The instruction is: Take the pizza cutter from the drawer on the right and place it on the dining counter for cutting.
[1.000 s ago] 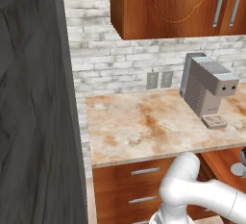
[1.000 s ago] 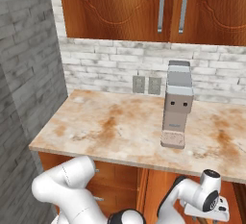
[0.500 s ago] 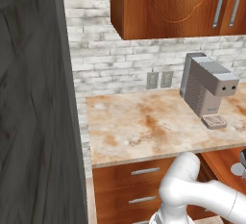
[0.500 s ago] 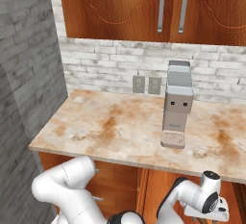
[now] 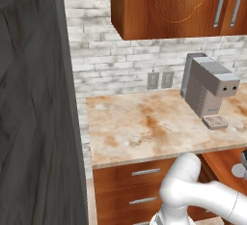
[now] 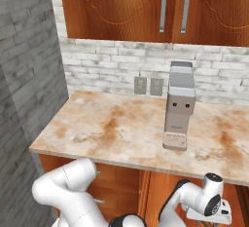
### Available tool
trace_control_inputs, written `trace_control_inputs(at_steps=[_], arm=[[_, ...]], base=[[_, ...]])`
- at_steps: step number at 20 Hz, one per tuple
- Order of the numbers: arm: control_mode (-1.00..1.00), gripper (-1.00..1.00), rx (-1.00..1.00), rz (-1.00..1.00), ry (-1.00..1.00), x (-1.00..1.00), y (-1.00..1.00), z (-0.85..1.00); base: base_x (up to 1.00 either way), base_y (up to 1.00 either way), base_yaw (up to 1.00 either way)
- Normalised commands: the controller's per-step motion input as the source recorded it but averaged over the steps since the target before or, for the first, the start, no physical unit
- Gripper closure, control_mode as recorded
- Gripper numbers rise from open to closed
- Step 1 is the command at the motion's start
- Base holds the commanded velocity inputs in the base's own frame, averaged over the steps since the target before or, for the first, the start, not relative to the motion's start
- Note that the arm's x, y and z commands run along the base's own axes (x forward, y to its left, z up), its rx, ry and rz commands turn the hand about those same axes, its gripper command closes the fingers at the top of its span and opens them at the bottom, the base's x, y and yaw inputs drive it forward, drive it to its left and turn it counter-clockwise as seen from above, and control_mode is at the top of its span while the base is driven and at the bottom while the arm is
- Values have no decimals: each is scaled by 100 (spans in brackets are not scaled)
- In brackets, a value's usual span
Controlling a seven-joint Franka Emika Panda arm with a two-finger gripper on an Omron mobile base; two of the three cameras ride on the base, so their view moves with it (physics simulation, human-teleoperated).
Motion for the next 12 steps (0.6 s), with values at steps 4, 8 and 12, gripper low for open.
trace_control_inputs(at_steps=[4, 8, 12], arm=[[-100, 100, 1, 0, 0, -10, -2, 21], [-100, 100, 1, 0, 0, -4, 0, 36], [-100, 100, 0, 0, -1, -15, 0, 33]], base=[[0, 0, 0], [0, 0, 0], [0, 0, 0]])
